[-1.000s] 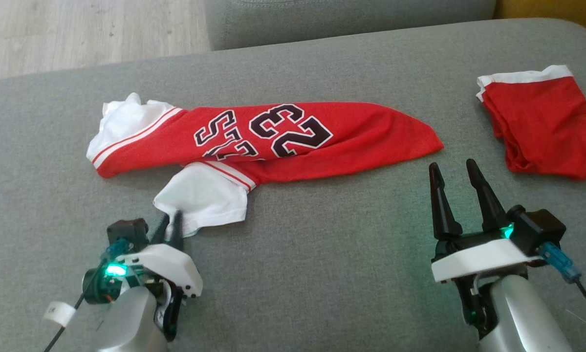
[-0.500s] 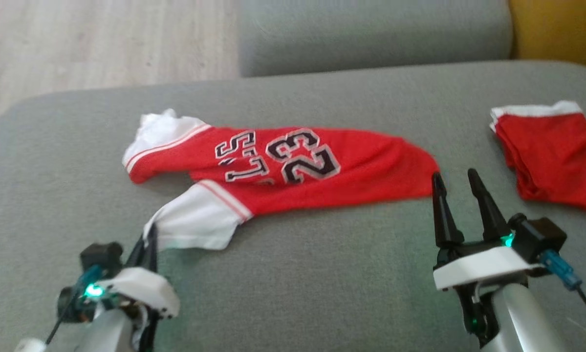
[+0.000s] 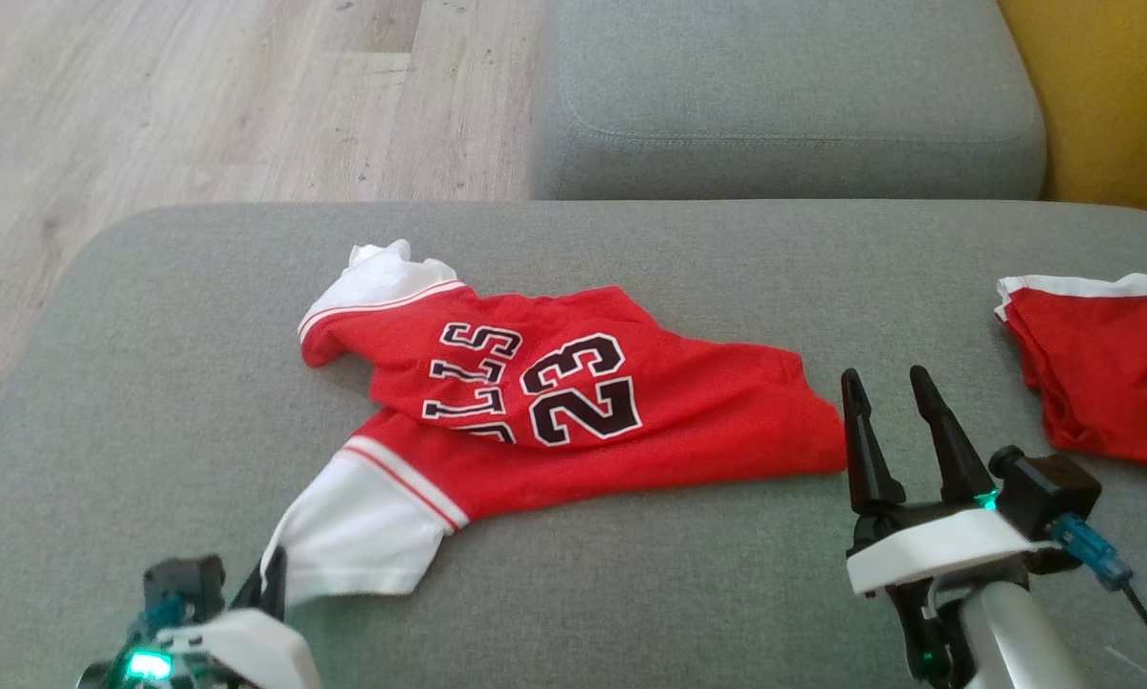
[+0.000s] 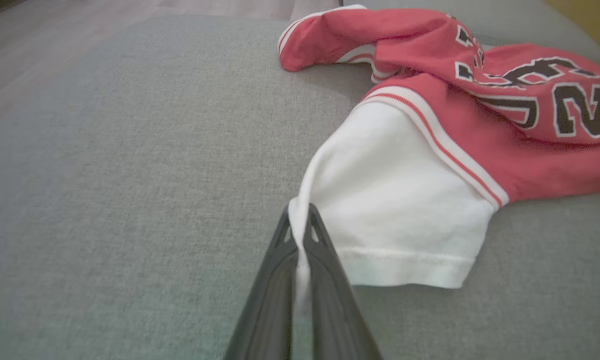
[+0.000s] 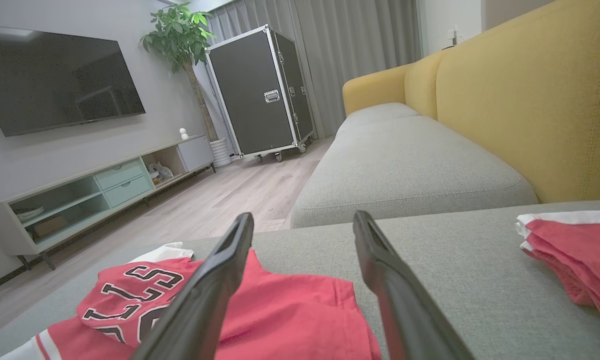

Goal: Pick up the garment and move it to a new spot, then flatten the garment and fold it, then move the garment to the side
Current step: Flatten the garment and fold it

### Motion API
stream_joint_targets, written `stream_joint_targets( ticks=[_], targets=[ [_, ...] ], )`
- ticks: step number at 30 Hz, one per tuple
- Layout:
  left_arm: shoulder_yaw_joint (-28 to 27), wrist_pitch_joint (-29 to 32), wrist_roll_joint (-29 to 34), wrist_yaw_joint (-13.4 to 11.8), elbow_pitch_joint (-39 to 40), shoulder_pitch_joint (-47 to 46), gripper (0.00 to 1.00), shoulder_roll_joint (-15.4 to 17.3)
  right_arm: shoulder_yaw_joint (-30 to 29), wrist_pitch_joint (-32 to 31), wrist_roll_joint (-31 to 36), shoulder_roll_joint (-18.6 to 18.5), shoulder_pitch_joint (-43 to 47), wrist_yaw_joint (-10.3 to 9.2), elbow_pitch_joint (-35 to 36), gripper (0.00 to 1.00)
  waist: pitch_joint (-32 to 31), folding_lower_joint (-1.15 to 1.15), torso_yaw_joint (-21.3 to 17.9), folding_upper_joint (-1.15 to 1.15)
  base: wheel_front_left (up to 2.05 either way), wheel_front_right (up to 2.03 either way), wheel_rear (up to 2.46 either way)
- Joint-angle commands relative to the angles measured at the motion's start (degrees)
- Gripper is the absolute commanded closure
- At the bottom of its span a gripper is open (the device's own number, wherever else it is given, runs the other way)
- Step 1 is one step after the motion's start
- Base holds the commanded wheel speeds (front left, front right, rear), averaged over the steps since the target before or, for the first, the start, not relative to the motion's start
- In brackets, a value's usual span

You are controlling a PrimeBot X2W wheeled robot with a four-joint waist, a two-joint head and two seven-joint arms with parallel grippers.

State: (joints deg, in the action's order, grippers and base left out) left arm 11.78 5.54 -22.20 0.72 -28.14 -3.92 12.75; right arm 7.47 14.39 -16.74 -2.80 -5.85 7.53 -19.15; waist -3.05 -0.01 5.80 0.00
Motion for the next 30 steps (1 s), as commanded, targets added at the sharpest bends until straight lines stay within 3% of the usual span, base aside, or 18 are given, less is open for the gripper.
stream_joint_targets(
  ticks=[1, 4, 5, 6, 12, 18, 25, 30],
  targets=[
    [-1.7, 0.2, 0.1, -0.8, 2.5, -1.9, 1.00, 1.7, 1.5, 0.6, -0.4, -0.1, -1.8, -0.04, 1.6, 0.00, 0.0, 0.01, 0.0, 0.00, 0.00, 0.00, 0.00],
    [-1.6, 1.8, 1.2, -2.9, 4.9, -0.4, 1.00, 2.6, 1.4, 0.6, -0.4, -0.1, -1.9, -0.04, 1.3, 0.00, -0.1, 0.01, 0.0, 0.00, 0.00, 0.00, 0.00],
    [-1.8, 1.3, 1.2, -3.4, 5.8, -0.2, 0.60, 2.5, 1.4, 0.6, -0.3, -0.1, -1.8, -0.04, 1.3, 0.00, -0.1, 0.01, 0.0, 0.00, 0.00, 0.00, 0.00],
    [-2.0, 0.7, 1.1, -3.8, 6.7, -0.1, 0.00, 2.3, 1.5, 0.6, -0.3, -0.1, -1.8, -0.04, 1.3, 0.00, 0.0, 0.01, -0.1, 0.00, 0.00, 0.00, 0.00],
    [-3.1, -8.9, 1.6, -4.9, 11.4, -1.5, 0.00, 0.8, 1.3, 0.6, 0.3, -0.1, -2.2, -0.04, 1.6, 0.00, 0.5, 0.01, -0.9, 0.00, 0.00, 0.00, 0.00],
    [-3.7, -19.1, 1.5, -3.0, 14.6, -4.1, 0.00, -1.4, 1.4, 0.6, 1.1, -0.1, -2.3, -0.04, 2.5, 0.00, 1.5, 0.01, -1.9, 0.00, 0.00, 0.00, 0.00],
    [-3.6, -20.5, 3.0, -0.3, 16.3, -7.0, 0.00, -4.5, 1.3, 0.6, 2.0, -0.1, -3.0, -0.04, 3.5, 0.00, 5.3, 0.01, -4.1, 0.00, 0.00, 0.00, 0.00],
    [1.0, -18.7, 5.9, 3.8, 12.2, -15.1, 0.00, -3.1, 1.1, 0.6, 2.6, -0.1, -4.9, -0.04, 4.4, 0.00, 9.3, 0.01, -6.2, 0.00, 0.00, 0.00, 0.00]
  ],
)
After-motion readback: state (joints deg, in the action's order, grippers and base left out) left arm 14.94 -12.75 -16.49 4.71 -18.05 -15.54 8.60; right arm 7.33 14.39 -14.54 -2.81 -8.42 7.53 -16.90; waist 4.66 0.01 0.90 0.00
